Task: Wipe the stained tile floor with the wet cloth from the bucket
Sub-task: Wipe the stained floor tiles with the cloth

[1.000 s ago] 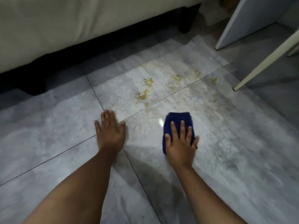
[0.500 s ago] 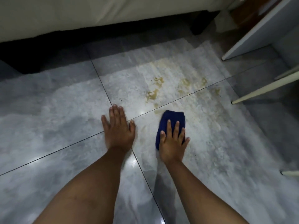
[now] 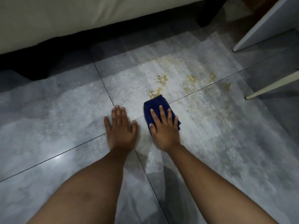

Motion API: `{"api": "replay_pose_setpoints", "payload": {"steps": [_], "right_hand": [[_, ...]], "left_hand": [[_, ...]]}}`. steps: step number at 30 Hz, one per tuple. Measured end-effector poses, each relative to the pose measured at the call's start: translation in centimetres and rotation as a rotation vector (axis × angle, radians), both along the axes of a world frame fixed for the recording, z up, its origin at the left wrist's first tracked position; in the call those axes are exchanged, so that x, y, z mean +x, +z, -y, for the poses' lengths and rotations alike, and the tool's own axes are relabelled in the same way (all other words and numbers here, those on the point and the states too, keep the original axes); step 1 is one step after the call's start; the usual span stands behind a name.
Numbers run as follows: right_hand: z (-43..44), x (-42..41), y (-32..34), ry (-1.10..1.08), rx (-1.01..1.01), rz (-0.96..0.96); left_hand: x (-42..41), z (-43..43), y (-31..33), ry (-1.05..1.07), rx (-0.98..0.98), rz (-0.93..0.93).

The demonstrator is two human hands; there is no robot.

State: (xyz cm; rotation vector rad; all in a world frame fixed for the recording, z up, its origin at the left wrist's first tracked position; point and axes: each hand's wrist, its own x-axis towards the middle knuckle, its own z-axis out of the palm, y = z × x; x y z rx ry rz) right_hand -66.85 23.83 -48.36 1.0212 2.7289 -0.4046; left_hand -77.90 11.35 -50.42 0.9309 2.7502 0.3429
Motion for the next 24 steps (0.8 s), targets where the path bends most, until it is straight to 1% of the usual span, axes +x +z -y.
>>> {"api": "replay_pose_setpoints", "payload": {"steps": [3, 6, 8, 10, 12, 15, 19, 21, 23, 24], "right_hand": [[-1.6, 0.2, -0.8, -0.076, 0.069, -0.052], [0.3, 1.5, -1.7, -0.228, 0.123, -0.101], [2.0, 1.5, -1.7, -0.291, 0.122, -0.121], [3.0, 0.7, -1.5, -0.273, 0.098, -0.120], [3.1, -0.6, -1.4, -0.209, 0.057, -0.130], [-0.1, -3.3, -1.7, -0.164, 0.050, -0.145], [-4.7, -4.9, -2.3, -0.218, 0.065, -0.170], [-4.2, -4.5, -2.8, -0.302, 0.056, -0.183], [-1.9, -3.9, -2.9, -0.393, 0.059, -0.178], [-0.5, -3.6, -2.8, -0.396, 0.059, -0.177]], "left_hand": [[-0.2, -0.2, -0.1, -0.004, -0.003, 0.005], [0.3, 0.5, -0.6, 0.000, -0.027, 0.022], [0.5, 1.1, -0.8, 0.018, -0.033, 0.029], [0.7, 1.8, -0.7, 0.049, -0.037, 0.018], [0.9, 2.5, -0.6, 0.072, -0.047, 0.005], [0.6, 1.3, -0.3, 0.075, -0.028, -0.021], [0.4, -0.4, -0.7, 0.051, -0.007, -0.031], [0.2, 0.3, -1.0, 0.050, -0.016, -0.046], [0.0, 0.9, -1.2, 0.049, -0.032, -0.060], [0.0, 1.0, -1.2, 0.053, -0.042, -0.064]]}}
